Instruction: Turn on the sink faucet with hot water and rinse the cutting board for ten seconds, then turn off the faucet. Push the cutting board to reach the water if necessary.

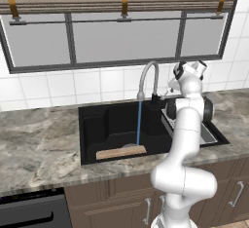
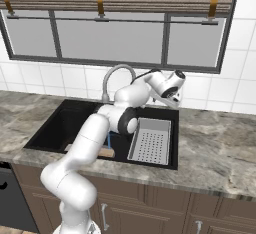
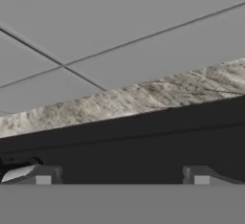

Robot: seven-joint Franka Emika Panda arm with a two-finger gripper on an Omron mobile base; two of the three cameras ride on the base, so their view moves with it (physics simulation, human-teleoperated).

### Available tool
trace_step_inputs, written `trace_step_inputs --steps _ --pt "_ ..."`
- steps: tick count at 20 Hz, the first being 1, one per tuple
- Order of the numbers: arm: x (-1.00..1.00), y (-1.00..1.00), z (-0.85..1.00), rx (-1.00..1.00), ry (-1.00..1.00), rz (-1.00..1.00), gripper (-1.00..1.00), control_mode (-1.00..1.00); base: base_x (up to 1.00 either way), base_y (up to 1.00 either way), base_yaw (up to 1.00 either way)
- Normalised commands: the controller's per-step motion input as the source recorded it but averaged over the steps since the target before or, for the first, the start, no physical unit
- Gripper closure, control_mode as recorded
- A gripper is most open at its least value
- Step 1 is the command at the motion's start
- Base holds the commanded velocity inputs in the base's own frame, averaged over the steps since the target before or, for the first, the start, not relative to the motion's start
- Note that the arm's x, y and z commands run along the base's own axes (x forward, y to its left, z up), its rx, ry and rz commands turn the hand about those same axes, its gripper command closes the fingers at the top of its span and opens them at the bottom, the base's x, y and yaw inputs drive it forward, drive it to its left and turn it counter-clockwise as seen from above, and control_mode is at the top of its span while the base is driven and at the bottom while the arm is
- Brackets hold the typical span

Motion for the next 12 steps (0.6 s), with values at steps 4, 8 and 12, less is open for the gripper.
trace_step_inputs --steps 4,8,12 --pt "-0.27 0.01 -0.14 0.0 0.0 0.0 -1.0 -1.0 0.0 0.0 0.0" --pt "-0.22 0.03 -0.06 0.0 0.0 0.0 -1.0 -1.0 0.0 0.0 0.0" --pt "0.0 0.01 0.0 0.0 0.0 0.0 -1.0 -1.0 0.0 0.0 0.0"
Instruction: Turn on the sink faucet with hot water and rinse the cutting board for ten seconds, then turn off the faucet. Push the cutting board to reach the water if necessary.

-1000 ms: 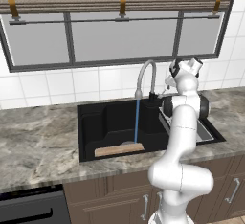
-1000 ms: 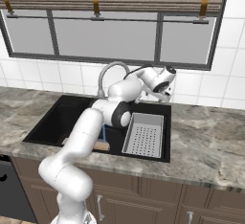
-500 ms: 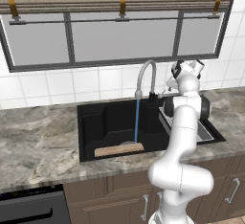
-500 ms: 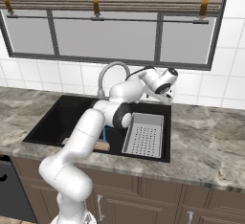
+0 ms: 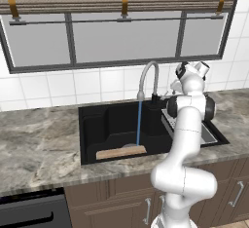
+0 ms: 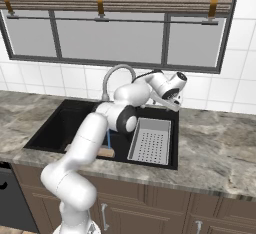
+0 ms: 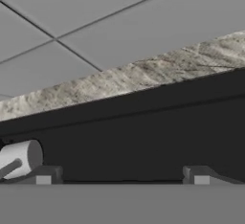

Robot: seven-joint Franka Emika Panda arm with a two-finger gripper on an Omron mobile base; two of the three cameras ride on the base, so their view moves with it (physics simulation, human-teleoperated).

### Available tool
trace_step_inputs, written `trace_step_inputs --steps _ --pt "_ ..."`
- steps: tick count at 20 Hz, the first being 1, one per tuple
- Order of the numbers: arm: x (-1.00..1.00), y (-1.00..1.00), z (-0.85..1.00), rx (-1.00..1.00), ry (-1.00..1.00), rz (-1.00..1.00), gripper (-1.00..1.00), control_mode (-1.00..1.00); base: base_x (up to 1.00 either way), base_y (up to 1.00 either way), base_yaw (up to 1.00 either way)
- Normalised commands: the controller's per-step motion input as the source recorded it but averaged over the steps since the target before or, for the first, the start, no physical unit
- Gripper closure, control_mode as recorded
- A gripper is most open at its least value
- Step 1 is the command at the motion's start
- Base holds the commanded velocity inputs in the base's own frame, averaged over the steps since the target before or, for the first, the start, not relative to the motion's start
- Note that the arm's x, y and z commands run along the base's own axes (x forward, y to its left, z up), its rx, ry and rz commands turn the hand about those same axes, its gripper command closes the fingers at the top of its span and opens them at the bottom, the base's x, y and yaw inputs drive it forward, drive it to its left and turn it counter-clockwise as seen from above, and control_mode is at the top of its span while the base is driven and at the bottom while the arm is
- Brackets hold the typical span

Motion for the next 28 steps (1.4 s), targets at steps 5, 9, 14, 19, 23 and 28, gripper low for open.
trace_step_inputs --steps 5,9,14,19,23,28 --pt "0.01 0.07 0.0 0.0 0.0 0.0 -1.0 -1.0 0.0 0.0 0.0" --pt "0.01 0.11 0.0 0.0 0.0 0.0 -1.0 -1.0 0.0 0.0 0.0" --pt "0.0 0.12 -0.02 0.0 0.0 0.0 -1.0 -1.0 0.0 0.0 0.0" --pt "0.0 0.04 -0.1 0.0 0.0 0.0 -1.0 -1.0 0.0 0.0 0.0" --pt "0.0 0.0 -0.1 0.0 -0.01 0.0 -1.0 -1.0 0.0 0.0 0.0" --pt "0.0 0.01 -0.21 0.0 0.0 0.0 -1.0 -1.0 0.0 0.0 0.0"
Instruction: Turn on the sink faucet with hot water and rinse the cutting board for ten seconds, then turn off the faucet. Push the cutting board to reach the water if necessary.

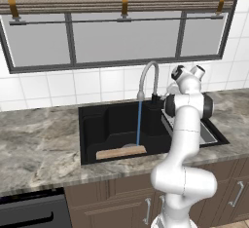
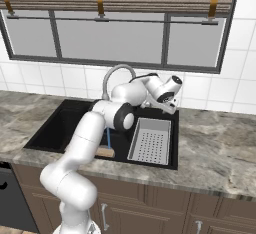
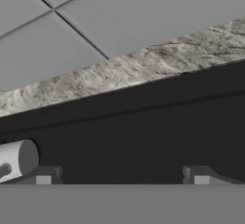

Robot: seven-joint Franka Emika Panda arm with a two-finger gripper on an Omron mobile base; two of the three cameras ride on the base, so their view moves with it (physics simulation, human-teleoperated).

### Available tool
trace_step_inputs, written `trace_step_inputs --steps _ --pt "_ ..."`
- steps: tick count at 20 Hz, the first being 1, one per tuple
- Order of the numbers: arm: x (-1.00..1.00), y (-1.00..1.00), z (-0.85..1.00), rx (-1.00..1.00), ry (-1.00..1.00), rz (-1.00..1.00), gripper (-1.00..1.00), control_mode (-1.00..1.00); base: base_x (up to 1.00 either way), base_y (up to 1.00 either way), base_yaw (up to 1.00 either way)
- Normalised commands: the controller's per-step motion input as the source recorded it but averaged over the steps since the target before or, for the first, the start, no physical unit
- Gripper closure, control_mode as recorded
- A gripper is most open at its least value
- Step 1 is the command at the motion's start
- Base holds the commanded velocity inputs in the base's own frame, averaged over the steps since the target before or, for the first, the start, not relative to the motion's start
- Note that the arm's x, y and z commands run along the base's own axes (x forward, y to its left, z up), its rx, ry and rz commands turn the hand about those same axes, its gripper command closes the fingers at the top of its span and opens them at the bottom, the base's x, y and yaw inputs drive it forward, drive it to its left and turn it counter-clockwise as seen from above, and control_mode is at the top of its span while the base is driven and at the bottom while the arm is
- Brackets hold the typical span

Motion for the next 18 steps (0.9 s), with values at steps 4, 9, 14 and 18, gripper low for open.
trace_step_inputs --steps 4,9,14,18 --pt "-0.01 0.07 -0.19 0.0 0.0 0.0 -1.0 -1.0 0.0 0.0 0.0" --pt "-0.01 0.13 -0.02 0.0 0.0 0.0 -1.0 -1.0 0.0 0.0 0.0" --pt "-0.08 0.13 -0.06 0.0 0.0 0.0 -1.0 -1.0 0.0 0.0 0.0" --pt "-0.04 0.14 -0.01 0.0 0.0 0.0 -1.0 -1.0 0.0 0.0 0.0"
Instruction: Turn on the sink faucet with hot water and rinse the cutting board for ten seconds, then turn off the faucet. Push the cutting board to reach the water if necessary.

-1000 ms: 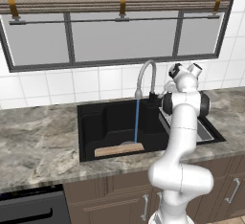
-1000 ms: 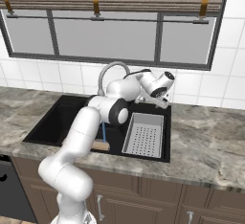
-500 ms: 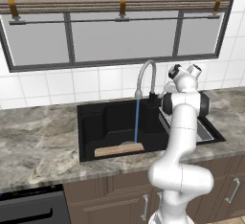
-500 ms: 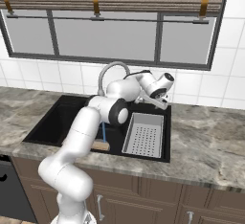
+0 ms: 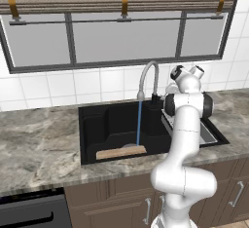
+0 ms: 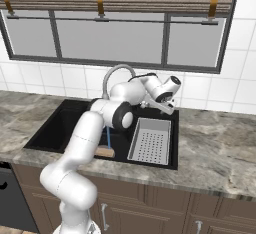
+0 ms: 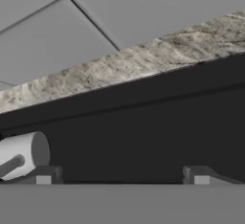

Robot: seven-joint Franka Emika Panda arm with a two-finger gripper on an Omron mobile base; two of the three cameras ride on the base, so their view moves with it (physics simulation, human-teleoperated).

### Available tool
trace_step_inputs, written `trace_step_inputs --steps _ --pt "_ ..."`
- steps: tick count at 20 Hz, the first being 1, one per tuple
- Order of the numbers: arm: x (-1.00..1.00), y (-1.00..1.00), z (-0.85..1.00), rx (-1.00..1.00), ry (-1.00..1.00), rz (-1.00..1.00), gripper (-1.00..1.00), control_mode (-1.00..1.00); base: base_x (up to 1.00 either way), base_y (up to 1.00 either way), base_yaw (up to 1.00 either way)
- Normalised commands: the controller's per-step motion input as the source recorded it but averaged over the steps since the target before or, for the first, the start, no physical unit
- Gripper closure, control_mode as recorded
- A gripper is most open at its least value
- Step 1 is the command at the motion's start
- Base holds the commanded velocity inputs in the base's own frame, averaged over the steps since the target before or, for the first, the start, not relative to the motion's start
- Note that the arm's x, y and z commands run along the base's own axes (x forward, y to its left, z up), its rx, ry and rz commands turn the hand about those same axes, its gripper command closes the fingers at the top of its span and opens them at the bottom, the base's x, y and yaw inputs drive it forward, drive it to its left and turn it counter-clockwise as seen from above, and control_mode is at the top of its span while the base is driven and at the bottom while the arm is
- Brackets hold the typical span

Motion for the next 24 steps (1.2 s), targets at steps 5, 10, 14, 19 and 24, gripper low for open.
trace_step_inputs --steps 5,10,14,19,24 --pt "0.0 0.15 0.0 0.0 -0.04 0.0 -1.0 -1.0 0.0 0.0 0.0" --pt "0.0 0.09 0.0 0.0 -0.03 0.0 -1.0 -1.0 0.0 0.0 0.0" --pt "0.0 0.09 0.0 0.0 -0.01 0.0 -1.0 -1.0 0.0 0.0 0.0" --pt "0.0 0.18 0.0 0.0 0.0 0.0 -1.0 -1.0 0.0 0.0 0.0" --pt "0.0 0.28 0.0 0.0 0.0 0.0 -1.0 -1.0 0.0 0.0 0.0"
